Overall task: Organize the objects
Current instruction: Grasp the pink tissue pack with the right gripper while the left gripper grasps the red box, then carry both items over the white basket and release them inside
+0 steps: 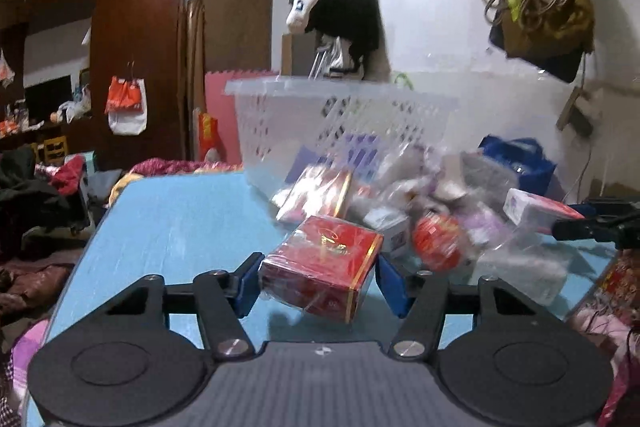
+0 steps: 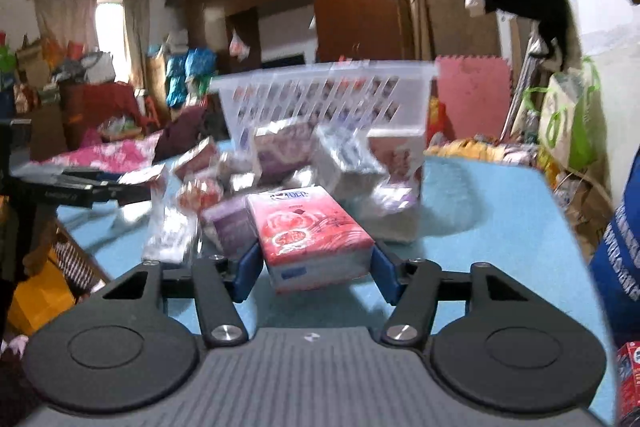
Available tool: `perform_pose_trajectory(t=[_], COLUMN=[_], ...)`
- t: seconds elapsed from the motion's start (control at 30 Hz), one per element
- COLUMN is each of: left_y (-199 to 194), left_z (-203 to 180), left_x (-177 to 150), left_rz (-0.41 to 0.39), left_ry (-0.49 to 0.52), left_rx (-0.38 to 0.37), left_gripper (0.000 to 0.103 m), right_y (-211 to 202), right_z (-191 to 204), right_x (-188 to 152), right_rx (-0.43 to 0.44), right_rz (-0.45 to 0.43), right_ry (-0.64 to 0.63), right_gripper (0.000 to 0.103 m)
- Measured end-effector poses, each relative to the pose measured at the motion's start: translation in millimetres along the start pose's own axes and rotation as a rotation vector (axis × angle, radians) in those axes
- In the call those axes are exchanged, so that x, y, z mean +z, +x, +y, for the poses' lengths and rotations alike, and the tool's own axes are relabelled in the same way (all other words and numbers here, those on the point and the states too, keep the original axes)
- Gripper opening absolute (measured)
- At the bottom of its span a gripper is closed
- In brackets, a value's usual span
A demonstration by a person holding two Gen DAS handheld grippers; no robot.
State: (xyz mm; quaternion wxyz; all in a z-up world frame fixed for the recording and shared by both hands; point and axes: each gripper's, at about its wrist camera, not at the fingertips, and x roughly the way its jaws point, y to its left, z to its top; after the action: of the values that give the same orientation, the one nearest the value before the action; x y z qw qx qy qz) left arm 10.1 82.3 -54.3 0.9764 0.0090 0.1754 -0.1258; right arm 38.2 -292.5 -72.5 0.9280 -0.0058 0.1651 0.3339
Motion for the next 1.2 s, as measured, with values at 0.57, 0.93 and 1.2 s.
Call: perform_pose_trajectory(t=[0.57,0.93,1.2], left_y=[-5,87,138], left_z=[-12,-11,0], left_x=[66,173,177], left_rz=[-0.163,-0.106,0.02], left_ry=[-0.071,-0.126,-0.164], left_rx=[-0.055,0.028,0.098], left_gripper=[0.063,0.063,0.081], right_y=[16,104,122], right_z=[-3,-8,-7], right_x=[90,155,149], right_rx=[-0.081,-0.13,-0.14], right_rz=[-0.129,-0.092,-0.074], right_ry=[-0.034,-0.093,-0.073], right_gripper=[0.061,0.062,0.087])
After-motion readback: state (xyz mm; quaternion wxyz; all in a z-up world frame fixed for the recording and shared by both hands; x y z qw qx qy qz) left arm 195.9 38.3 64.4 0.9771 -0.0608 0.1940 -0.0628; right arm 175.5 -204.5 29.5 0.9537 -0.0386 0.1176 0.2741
